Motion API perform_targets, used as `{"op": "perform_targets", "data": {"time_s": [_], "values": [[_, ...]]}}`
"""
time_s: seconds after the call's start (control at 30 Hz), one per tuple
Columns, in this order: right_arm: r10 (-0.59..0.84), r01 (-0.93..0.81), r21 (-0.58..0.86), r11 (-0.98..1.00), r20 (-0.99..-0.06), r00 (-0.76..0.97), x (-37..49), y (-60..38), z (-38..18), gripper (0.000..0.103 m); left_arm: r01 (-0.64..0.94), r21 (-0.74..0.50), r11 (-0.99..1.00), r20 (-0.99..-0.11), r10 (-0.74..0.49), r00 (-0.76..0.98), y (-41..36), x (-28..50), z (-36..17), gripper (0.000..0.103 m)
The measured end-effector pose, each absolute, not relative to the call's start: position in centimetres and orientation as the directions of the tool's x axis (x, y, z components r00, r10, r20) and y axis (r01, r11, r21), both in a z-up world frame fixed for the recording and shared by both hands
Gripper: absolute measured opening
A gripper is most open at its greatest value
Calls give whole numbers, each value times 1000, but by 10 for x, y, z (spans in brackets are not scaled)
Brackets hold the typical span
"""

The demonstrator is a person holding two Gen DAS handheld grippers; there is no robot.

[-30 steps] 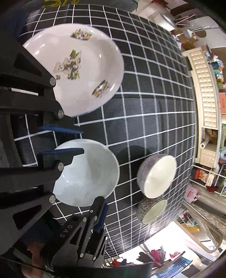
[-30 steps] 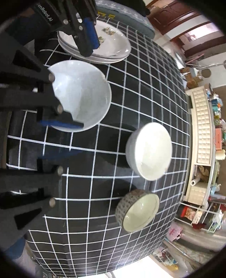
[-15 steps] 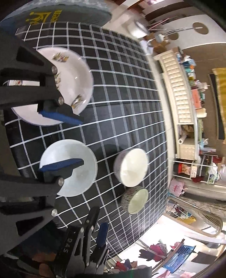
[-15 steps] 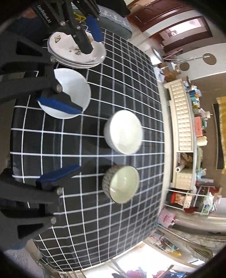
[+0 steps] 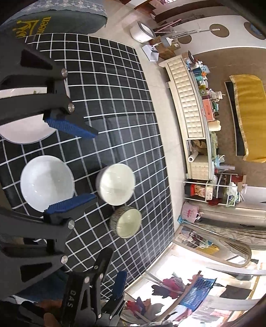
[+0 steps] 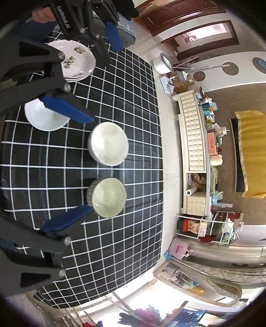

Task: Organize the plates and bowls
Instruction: 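Open both grippers and lift them off the bowl, then move both grippers to the rim of the plain white bowl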

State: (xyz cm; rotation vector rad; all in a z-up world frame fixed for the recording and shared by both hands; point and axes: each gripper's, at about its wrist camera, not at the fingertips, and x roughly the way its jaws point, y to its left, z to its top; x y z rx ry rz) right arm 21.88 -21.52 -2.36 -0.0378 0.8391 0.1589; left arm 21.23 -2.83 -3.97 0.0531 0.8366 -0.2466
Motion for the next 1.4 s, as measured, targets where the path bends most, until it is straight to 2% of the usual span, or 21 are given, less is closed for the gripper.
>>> {"op": "perform_targets", "data": {"time_s": [0.57, 1.1, 1.2, 1.4], "values": [[162, -220, 29, 975, -772, 615, 278, -204, -27, 93, 233, -77, 969, -759, -209, 617, -31, 276, -39, 54], [171, -229, 58, 972, -843, 510, 334, -190, -82, 93, 263, -122, 957, -822, -246, 514, -39, 333, -85, 54], [169, -238, 56, 970, -858, 484, 343, -188, -92, 93, 227, -107, 968, -850, -208, 485, -38, 346, -99, 54], [136, -258, 16, 966, -880, 454, 353, -184, -110, 93, 221, -138, 966, -870, -224, 438, -38, 361, -123, 54]]}}
